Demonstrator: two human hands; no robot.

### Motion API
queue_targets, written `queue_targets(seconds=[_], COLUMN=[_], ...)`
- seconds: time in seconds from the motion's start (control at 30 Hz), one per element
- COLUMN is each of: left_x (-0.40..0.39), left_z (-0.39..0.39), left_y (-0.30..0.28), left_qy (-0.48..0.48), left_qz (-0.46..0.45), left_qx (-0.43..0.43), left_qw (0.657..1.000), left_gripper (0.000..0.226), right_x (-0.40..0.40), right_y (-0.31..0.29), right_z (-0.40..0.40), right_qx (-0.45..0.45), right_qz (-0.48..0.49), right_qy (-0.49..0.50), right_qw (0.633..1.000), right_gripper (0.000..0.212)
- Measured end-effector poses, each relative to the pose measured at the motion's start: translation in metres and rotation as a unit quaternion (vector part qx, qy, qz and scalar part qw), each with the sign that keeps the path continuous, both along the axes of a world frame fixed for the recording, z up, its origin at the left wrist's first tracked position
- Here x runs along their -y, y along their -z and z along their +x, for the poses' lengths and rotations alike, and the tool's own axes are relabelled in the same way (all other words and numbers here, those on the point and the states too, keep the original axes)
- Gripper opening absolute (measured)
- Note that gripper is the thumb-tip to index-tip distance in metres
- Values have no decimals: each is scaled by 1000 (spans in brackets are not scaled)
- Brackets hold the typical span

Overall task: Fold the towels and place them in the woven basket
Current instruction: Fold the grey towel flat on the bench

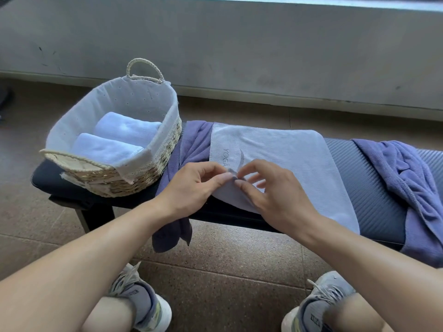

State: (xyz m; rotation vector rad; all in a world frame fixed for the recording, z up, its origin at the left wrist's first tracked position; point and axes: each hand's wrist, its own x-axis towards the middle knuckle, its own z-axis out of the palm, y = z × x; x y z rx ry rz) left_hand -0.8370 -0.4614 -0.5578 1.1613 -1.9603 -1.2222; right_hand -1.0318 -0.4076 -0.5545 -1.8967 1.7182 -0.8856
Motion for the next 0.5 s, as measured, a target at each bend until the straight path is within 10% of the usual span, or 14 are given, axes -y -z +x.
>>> queue_targets(seconds=[0.5], left_x=[3], left_z=[4], left_y=[8], left_qy=[14], left_qz=[37], left_qx=[13], left_qw=[999], left_gripper=[8], right_x=[-1], right_y=[-4], right_z=[6], right_qx=[70], right_qz=[62], right_qy=[-31], right_qw=[995], right_gripper=[4])
